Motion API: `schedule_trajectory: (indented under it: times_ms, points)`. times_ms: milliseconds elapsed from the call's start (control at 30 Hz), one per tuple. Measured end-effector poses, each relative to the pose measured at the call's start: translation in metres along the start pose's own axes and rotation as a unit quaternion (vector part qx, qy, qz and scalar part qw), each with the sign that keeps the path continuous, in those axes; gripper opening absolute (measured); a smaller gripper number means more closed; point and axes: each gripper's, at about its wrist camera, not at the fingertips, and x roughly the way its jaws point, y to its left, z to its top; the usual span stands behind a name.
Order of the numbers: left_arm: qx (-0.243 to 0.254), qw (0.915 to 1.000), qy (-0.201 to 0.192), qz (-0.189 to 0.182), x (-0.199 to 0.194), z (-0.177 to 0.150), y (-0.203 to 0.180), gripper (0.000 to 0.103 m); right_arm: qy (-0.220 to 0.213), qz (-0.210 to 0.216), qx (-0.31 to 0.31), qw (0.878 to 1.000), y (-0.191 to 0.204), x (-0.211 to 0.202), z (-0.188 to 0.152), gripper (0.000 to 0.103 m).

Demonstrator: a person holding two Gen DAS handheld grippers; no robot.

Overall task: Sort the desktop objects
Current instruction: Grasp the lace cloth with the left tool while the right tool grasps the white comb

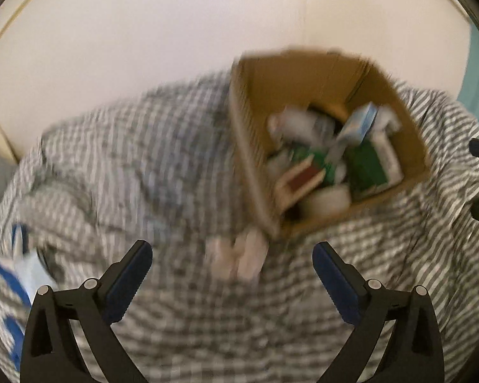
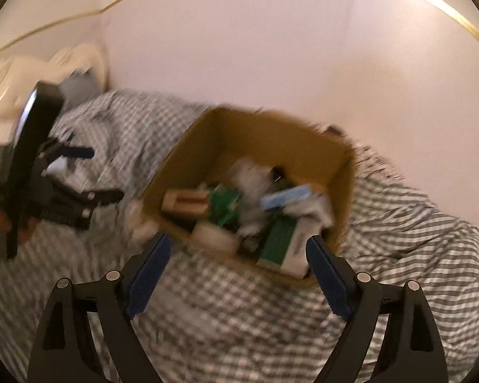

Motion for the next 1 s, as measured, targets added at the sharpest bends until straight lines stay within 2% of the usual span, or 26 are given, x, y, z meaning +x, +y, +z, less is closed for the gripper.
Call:
schedule_trajectory:
  times_ms: [133,233,367,433,467,567,633,733,800,833,867,900,933,1000]
  points:
    - [-0.007,0.9989,0.044,0.012,0.03,-0.029,-0.001,0.103,0.047,0.032,-0.039,0.998,0.018,0.029,-0.027,0.084]
    - [-0.001,0.9977,0.064,0.021,0.056,-0.036,-0.005,0.103,0.071,0.055,-0.069,0.994,0.032,0.054,-0.047,0.08]
    - [-0.007,0.9959,0.09,0.009,0.081,-0.032,-0.006,0.103,0.099,0.085,-0.088,0.988,0.046,0.095,-0.07,0.078]
    - [-0.017,0.9957,0.091,0.002,0.091,-0.025,-0.006,0.103,0.118,0.1,-0.095,0.983,0.051,0.113,-0.076,0.066]
    - [-0.021,0.9955,0.092,0.001,0.097,-0.023,-0.005,0.103,0.13,0.106,-0.103,0.98,0.054,0.124,-0.079,0.064]
    - [-0.028,0.9942,0.104,-0.005,0.114,-0.02,-0.005,0.103,0.148,0.126,-0.14,0.971,0.065,0.144,-0.084,0.064]
    - [-0.029,0.9922,0.121,-0.01,0.127,-0.022,-0.006,0.099,0.157,0.142,-0.163,0.964,0.073,0.153,-0.088,0.064]
    - [-0.026,0.9892,0.141,-0.027,0.137,-0.027,-0.008,0.081,0.184,0.159,-0.19,0.951,0.084,0.168,-0.096,0.062]
    - [-0.029,0.9885,0.144,-0.038,0.138,-0.028,-0.006,0.062,0.198,0.161,-0.195,0.947,0.087,0.176,-0.098,0.056]
    - [-0.036,0.9884,0.141,-0.043,0.136,-0.029,-0.003,0.057,0.201,0.16,-0.195,0.946,0.087,0.177,-0.098,0.052]
    - [-0.042,0.9882,0.139,-0.048,0.134,-0.03,-0.002,0.046,0.206,0.154,-0.194,0.947,0.087,0.176,-0.096,0.048]
    - [-0.051,0.9874,0.137,-0.061,0.132,-0.031,0.002,0.028,0.208,0.15,-0.191,0.947,0.086,0.175,-0.094,0.041]
    - [-0.061,0.9862,0.135,-0.074,0.129,-0.032,0.006,0.024,0.211,0.148,-0.186,0.948,0.085,0.172,-0.092,0.038]
    - [-0.069,0.9864,0.127,-0.077,0.12,-0.035,0.009,0.019,0.22,0.138,-0.172,0.95,0.086,0.165,-0.088,0.031]
